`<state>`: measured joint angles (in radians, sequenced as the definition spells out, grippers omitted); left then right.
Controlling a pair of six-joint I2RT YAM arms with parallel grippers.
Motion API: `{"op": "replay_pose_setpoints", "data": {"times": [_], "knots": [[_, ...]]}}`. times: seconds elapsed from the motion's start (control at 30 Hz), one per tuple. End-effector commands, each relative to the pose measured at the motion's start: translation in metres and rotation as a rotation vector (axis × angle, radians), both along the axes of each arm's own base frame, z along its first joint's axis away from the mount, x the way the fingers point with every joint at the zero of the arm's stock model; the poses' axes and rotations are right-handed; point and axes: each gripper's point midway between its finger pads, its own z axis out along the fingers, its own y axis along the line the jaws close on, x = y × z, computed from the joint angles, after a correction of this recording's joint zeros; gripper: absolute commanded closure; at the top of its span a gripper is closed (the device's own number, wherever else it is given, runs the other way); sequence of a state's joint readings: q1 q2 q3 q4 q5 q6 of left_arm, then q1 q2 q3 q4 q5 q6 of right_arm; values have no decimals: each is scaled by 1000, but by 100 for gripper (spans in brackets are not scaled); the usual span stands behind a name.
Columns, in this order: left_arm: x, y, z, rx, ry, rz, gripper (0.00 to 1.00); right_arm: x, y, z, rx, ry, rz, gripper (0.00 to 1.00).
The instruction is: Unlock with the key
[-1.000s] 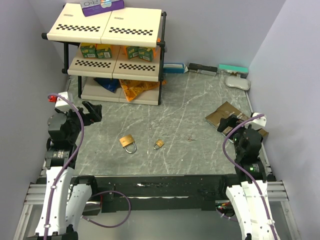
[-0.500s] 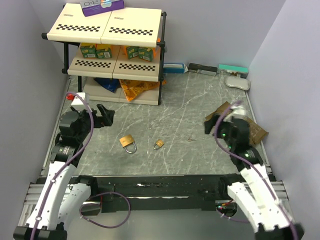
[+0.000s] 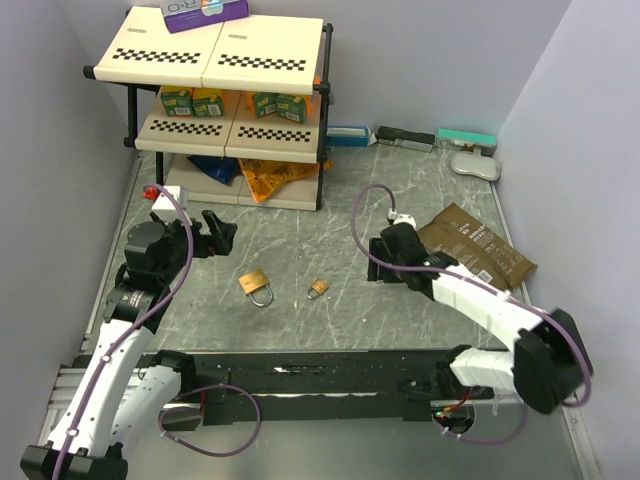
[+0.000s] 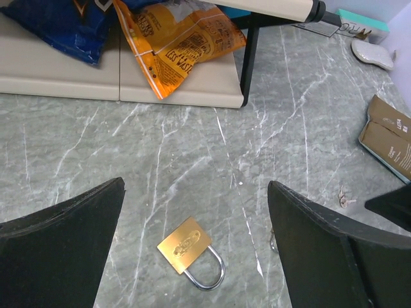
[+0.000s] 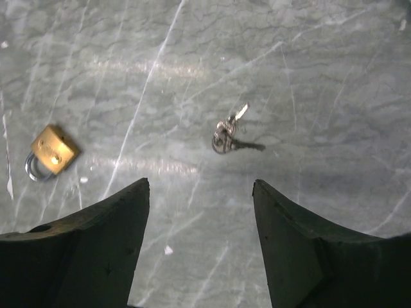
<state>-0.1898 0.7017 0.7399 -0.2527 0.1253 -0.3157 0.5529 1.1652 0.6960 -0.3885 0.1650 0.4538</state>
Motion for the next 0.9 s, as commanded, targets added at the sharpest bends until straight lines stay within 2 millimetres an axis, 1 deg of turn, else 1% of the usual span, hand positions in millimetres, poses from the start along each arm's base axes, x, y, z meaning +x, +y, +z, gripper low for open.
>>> {"op": "replay_pose_setpoints", "data": {"times": [0.0, 0.03, 0.17, 0.2, 0.23, 0.37, 0.4, 0.43, 0.5, 0.53, 0.6, 0.67, 0.87], "knots": [[0, 2, 9, -4, -33, 14, 1, 22, 8, 5, 0, -6, -63, 32], [0, 2, 9, -6, -34, 15, 1, 24, 7, -4, -21, 14, -70, 32], [-1, 2, 10, -10, -35, 20, 1, 29, 8, -16, -56, 52, -83, 35], [-1, 3, 10, -10, -35, 22, 1, 31, 9, -16, -57, 57, -85, 37], [-1, 3, 10, -10, -35, 22, 1, 31, 10, -21, -65, 72, -84, 38], [-1, 2, 10, -14, -33, 16, 1, 36, 12, -28, -76, 82, -84, 44], [-1, 2, 10, -16, -33, 15, 1, 39, 14, -26, -74, 77, -84, 46], [-1, 1, 10, -16, -33, 12, 1, 39, 13, -29, -87, 87, -83, 48], [-1, 1, 10, -17, -31, 14, 0, 44, 14, -28, -100, 81, -94, 52], [-1, 2, 10, -17, -31, 15, 1, 43, 12, -32, -121, 99, -96, 53], [-2, 2, 11, -17, -34, 17, 1, 46, 10, -33, -138, 102, -108, 56], [-2, 2, 11, -19, -35, 17, 1, 44, 9, -39, -158, 123, -112, 59], [-2, 0, 11, -21, -33, 10, 1, 36, -3, -49, -209, 156, -158, 61]]}}
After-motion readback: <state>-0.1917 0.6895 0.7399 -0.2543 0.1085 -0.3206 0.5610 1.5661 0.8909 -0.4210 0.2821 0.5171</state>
